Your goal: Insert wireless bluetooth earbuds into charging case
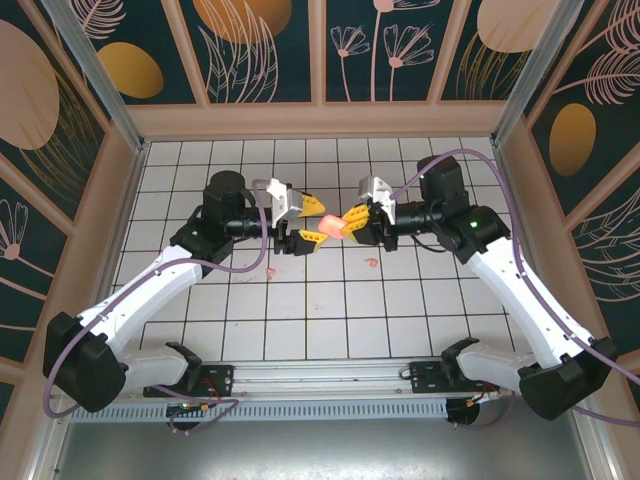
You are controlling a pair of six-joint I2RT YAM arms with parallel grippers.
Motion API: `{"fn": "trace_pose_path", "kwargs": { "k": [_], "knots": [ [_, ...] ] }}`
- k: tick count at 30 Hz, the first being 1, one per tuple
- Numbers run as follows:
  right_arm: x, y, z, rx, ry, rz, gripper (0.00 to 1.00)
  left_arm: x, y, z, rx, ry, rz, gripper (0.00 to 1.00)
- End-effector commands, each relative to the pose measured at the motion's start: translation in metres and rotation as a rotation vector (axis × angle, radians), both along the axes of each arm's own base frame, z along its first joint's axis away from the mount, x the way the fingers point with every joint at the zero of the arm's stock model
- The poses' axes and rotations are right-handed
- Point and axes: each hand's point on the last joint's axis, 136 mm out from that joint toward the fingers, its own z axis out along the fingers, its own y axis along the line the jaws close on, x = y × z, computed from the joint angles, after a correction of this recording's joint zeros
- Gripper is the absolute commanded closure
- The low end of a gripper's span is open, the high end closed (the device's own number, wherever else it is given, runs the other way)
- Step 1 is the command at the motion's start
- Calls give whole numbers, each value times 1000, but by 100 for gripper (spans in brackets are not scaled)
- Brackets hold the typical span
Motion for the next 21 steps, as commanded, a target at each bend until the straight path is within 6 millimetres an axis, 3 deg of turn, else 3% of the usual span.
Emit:
{"fn": "trace_pose_path", "kwargs": {
  "k": [1, 7, 14, 21],
  "knots": [
    [-3, 2, 0, -49, -98, 28, 88, -12, 3, -5, 18, -32, -57, 39],
    [-5, 7, -8, -93, -140, 58, 88, -15, 2, -9, 20, -31, -77, 43],
    [-2, 11, -8, -112, -194, 79, 88, -20, 2, -12, 24, -20, -108, 62],
    [-2, 16, -6, -100, -222, 102, 88, -20, 2, -14, 28, -15, -109, 60]
  ]
}}
